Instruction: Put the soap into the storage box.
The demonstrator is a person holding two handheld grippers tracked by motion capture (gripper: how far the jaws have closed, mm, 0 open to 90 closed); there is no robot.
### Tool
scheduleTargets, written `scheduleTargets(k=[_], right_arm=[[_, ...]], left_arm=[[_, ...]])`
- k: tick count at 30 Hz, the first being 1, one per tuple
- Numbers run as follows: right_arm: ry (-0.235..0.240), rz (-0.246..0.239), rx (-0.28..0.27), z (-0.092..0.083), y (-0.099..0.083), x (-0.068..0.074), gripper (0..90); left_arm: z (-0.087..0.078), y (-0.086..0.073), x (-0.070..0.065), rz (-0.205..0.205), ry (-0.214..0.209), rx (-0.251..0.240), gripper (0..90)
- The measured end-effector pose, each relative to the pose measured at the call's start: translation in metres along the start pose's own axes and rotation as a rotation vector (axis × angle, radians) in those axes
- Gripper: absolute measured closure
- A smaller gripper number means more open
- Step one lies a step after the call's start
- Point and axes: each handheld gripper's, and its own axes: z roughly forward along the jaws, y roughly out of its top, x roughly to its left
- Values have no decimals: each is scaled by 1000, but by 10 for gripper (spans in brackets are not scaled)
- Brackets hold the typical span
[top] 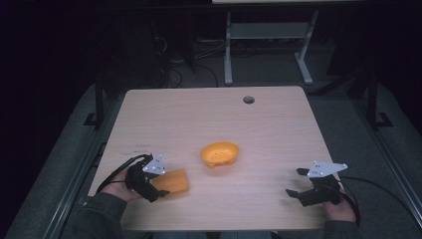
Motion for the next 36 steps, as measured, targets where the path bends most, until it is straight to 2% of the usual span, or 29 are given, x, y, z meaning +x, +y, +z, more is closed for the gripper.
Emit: scheduleTargets(k=[9, 18, 27, 36], right_arm=[[1, 0, -1, 0, 0, 0, 137], [3, -1, -1, 0, 0, 0, 137], [6, -3, -4, 0, 1, 0, 137], [7, -3, -6, 0, 0, 0, 137]], left_arm=[[6, 7, 1, 20, -17, 20, 171], [13, 10, 3, 15, -27, 38, 172], [23, 12, 6, 18, -46, 76, 171], [30, 13, 7, 15, -63, 79, 172]])
